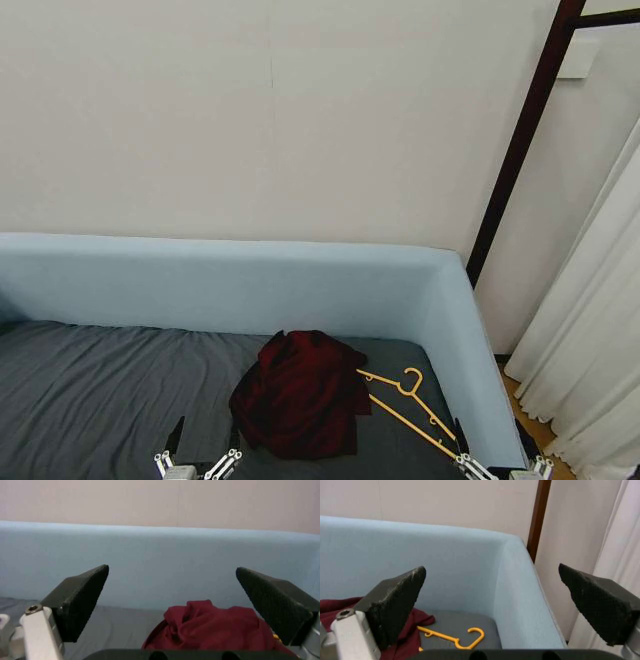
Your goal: Pick up the clothes from the sofa and hang them on the clothes hanger.
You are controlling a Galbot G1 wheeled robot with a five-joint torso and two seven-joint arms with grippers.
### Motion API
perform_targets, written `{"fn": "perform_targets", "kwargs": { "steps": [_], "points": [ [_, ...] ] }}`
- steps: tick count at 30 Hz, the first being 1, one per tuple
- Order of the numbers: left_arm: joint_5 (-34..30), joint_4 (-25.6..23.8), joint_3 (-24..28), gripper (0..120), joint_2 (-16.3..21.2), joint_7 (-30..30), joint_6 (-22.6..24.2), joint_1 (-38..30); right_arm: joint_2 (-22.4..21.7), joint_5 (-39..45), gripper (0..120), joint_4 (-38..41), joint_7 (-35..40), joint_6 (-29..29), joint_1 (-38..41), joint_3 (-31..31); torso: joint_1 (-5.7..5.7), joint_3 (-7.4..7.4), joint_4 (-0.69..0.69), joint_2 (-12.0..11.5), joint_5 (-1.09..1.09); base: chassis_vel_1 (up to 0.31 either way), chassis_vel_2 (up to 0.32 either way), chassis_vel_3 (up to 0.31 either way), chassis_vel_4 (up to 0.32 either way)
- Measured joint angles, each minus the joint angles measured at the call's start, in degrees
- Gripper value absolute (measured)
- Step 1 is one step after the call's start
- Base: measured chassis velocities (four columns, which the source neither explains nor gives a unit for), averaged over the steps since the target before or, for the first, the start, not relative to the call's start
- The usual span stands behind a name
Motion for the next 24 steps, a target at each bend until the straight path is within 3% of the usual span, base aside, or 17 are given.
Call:
{"fn": "perform_targets", "kwargs": {
  "steps": [15,24],
  "points": [
    [0.6,0.3,0.3,100,0.1,0.0,-0.2,0.0,-1.1,2.6,100,1.9,0.8,-4.2,-0.8,-1.1,0.00,0.00,0.00,0.0,0.00,0.000,0.000,0.000,0.000],
    [0.5,1.0,0.2,100,0.5,-0.2,-0.5,-0.1,-12.8,17.3,100,4.9,5.0,-19.0,1.3,-3.7,0.00,0.00,0.01,0.0,0.02,0.000,0.000,0.000,0.000]
  ]
}}
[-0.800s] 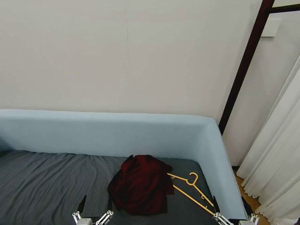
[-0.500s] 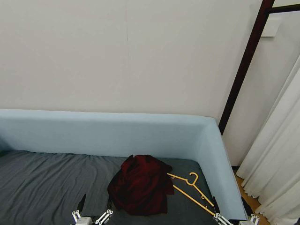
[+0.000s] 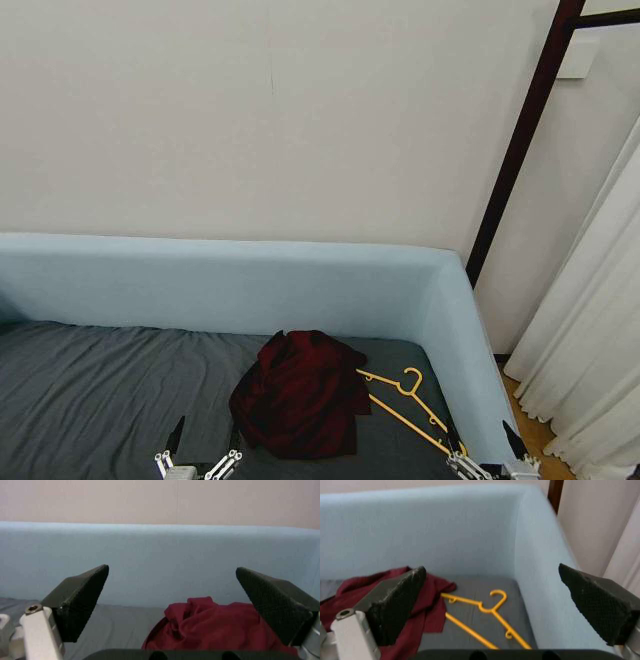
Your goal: Pick up the clothes from the sofa and hang them on the clothes hanger.
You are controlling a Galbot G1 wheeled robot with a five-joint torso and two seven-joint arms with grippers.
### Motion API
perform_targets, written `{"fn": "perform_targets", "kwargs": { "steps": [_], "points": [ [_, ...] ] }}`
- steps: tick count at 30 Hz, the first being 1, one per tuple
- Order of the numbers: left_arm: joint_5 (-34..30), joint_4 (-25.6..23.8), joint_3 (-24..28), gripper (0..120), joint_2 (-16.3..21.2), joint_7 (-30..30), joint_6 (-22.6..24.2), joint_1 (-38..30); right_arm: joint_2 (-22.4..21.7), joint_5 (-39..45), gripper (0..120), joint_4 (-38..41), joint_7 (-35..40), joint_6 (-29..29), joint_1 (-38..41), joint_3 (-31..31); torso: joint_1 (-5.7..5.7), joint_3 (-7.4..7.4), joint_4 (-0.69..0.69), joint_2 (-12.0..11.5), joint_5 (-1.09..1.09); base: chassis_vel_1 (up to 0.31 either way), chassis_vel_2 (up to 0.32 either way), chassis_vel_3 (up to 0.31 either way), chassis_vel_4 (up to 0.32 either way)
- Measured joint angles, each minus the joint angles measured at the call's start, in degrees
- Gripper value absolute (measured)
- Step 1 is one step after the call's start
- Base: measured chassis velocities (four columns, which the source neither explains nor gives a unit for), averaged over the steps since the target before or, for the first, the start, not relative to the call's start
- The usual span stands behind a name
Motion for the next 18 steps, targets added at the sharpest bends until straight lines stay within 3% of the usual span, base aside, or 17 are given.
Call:
{"fn": "perform_targets", "kwargs": {
  "steps": [4,5,8,9,13,14,18],
  "points": [
    [-0.2,1.1,0.9,100,0.8,0.0,0.1,-0.7,-6.8,10.4,100,-0.4,1.7,-7.3,3.6,1.0,0.00,0.00,-0.02,0.0,0.00,0.000,0.000,0.000,0.000],
    [-0.2,1.1,0.9,100,0.8,0.0,0.1,-0.7,-6.8,10.4,100,-0.4,1.7,-7.3,3.6,1.0,0.00,0.00,-0.02,0.0,0.00,0.000,0.000,0.000,0.000],
    [-0.1,2.2,1.4,100,0.8,0.0,-0.1,-0.4,-13.0,17.2,100,-3.4,2.2,-12.1,11.2,-0.3,0.00,0.00,-0.03,0.0,-0.02,0.000,0.000,0.000,0.000],
    [-0.1,2.2,1.4,100,0.8,0.0,-0.1,-0.4,-13.0,17.2,100,-3.4,2.2,-12.1,11.2,-0.3,0.00,0.00,-0.03,0.0,-0.02,0.000,0.000,0.000,0.000],
    [0.5,3.0,0.7,100,-0.9,-0.2,-1.4,1.6,-19.8,23.0,100,-11.9,2.5,-14.5,25.5,-9.3,0.00,0.00,0.03,0.0,-0.01,0.000,0.000,0.000,0.000],
    [0.5,3.0,0.7,100,-0.9,-0.2,-1.4,1.6,-19.8,23.0,100,-11.9,2.5,-14.5,25.5,-9.3,0.00,0.00,0.03,0.0,-0.01,0.000,0.000,0.000,0.000],
    [1.2,3.8,-0.5,100,-2.6,-0.7,-2.8,3.0,-22.6,25.5,100,-19.4,2.5,-16.1,40.0,-22.4,0.00,0.01,-0.01,0.0,-0.03,0.000,0.000,0.000,0.000]
  ]
}}
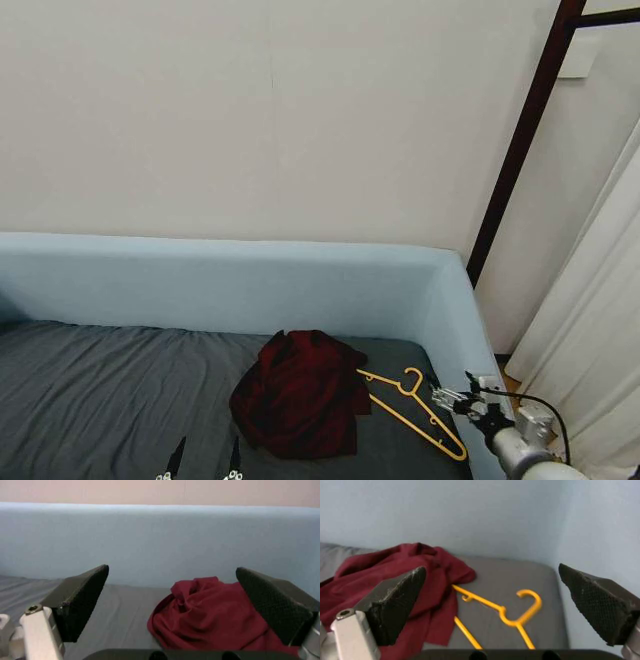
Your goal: Pick up the clothes from the sofa and hang them on the clothes hanger.
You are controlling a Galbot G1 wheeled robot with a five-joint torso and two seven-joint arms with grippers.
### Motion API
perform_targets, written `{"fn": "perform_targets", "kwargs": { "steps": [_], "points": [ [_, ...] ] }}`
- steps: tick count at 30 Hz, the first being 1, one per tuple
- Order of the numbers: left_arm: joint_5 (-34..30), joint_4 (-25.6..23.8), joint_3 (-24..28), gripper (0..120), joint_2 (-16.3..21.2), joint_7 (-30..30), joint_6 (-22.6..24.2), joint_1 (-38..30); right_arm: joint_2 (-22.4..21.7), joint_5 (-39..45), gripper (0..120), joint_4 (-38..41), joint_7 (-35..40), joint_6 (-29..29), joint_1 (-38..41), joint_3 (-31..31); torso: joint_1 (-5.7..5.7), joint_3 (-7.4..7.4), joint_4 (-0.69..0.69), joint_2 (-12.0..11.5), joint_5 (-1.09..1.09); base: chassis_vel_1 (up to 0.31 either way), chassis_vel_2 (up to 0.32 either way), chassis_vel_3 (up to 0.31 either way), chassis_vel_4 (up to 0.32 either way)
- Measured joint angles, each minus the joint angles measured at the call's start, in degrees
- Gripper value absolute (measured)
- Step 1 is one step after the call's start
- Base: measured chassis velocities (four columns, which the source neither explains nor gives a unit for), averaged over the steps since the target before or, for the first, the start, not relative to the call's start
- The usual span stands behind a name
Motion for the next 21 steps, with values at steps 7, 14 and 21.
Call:
{"fn": "perform_targets", "kwargs": {
  "steps": [7,14,21],
  "points": [
    [0.1,1.0,-1.1,100,-1.3,-0.5,-1.0,0.9,4.1,-0.3,100,-9.2,-0.3,-2.4,15.0,-16.8,0.00,0.00,0.01,0.0,-0.02,0.000,0.000,0.000,0.000],
    [0.6,1.5,-1.7,100,-2.7,-1.1,-1.8,2.0,13.0,-1.7,100,-22.4,-2.1,-2.8,27.3,-29.5,0.00,0.00,0.00,0.0,0.00,0.000,0.000,0.000,0.000],
    [0.5,1.7,-2.6,100,-2.8,-1.4,-3.4,4.2,18.2,-4.0,100,-30.4,-6.6,-2.4,32.0,-37.5,0.00,0.00,0.01,0.0,0.00,0.000,0.000,0.000,0.000]
  ]
}}
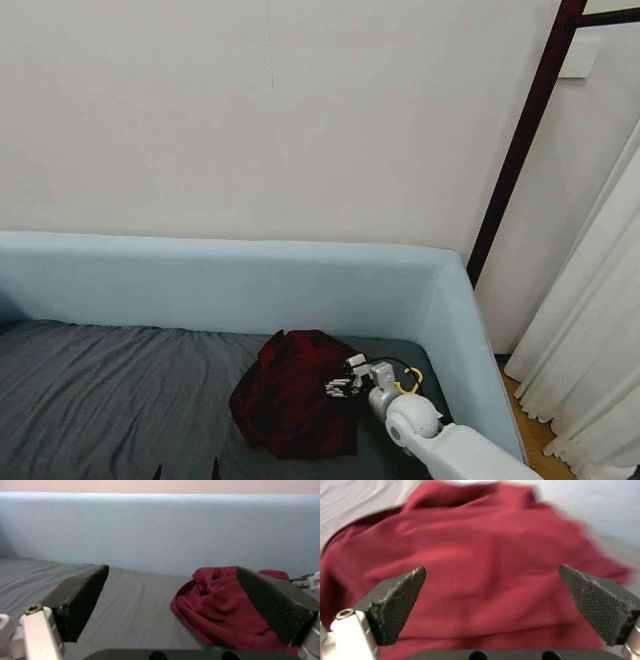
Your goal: Pick up the clothes from the sofa and hang them on the clothes hanger.
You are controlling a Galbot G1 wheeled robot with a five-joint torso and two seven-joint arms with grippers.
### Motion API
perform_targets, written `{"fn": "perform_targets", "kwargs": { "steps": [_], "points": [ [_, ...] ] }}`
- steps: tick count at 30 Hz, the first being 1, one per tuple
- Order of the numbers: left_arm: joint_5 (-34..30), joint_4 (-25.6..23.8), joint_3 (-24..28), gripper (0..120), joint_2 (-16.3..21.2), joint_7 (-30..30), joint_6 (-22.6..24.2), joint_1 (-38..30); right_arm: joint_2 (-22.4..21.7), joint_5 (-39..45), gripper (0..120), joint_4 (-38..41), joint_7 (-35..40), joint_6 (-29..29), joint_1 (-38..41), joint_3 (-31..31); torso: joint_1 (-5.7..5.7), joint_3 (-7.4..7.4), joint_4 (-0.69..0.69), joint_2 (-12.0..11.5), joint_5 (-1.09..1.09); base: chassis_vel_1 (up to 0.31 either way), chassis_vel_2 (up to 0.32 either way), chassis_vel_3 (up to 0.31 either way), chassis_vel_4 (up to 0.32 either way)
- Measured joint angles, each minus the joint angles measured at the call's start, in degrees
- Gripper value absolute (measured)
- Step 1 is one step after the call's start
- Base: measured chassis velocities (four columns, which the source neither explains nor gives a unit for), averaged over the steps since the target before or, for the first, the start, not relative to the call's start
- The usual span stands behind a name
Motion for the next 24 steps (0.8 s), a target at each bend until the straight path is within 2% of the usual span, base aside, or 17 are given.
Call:
{"fn": "perform_targets", "kwargs": {
  "steps": [6,8,9,13,20,22,24],
  "points": [
    [0.2,-0.9,-0.8,100,-0.5,-0.1,-0.2,1.2,5.5,-1.7,100,-5.7,-2.2,2.9,2.2,-4.2,-0.01,-0.01,-0.01,0.0,-0.01,0.000,0.000,0.000,0.000],
    [0.2,-1.2,-1.3,100,-1.7,-0.1,-0.2,1.5,8.6,-3.8,100,-9.6,-2.3,5.1,3.0,-5.7,-0.01,0.00,0.00,0.0,-0.01,0.000,0.000,0.000,0.000],
    [0.2,-1.2,-1.3,100,-1.7,-0.1,-0.2,1.5,8.6,-3.8,100,-9.6,-2.3,5.1,3.0,-5.7,-0.01,0.00,0.00,0.0,-0.01,0.000,0.000,0.000,0.000],
    [-1.0,-1.7,-2.9,100,-4.9,-0.4,-0.2,1.7,13.4,-4.4,100,-15.1,-3.4,6.1,4.3,-6.7,-0.01,0.00,0.01,0.0,0.00,0.000,0.000,0.000,0.000],
    [-0.1,-1.6,-3.8,100,-5.3,-0.8,-0.5,1.6,16.9,-5.7,98,-21.5,-5.3,4.3,5.7,-7.5,-0.01,-0.01,0.01,0.0,0.01,0.000,0.000,0.000,0.000],
    [-0.2,-1.6,-4.1,100,-5.3,-1.0,-0.3,1.2,17.1,-5.7,94,-22.7,-5.6,3.8,5.7,-7.6,-0.01,0.00,0.00,0.0,0.00,0.000,0.000,0.000,0.000],
    [-0.7,-1.8,-4.8,100,-5.3,-1.2,-0.1,0.9,17.3,-5.7,85,-23.7,-5.7,3.8,5.6,-7.6,-0.01,-0.01,-0.01,0.0,0.00,0.000,0.000,0.000,0.000]
  ]
}}
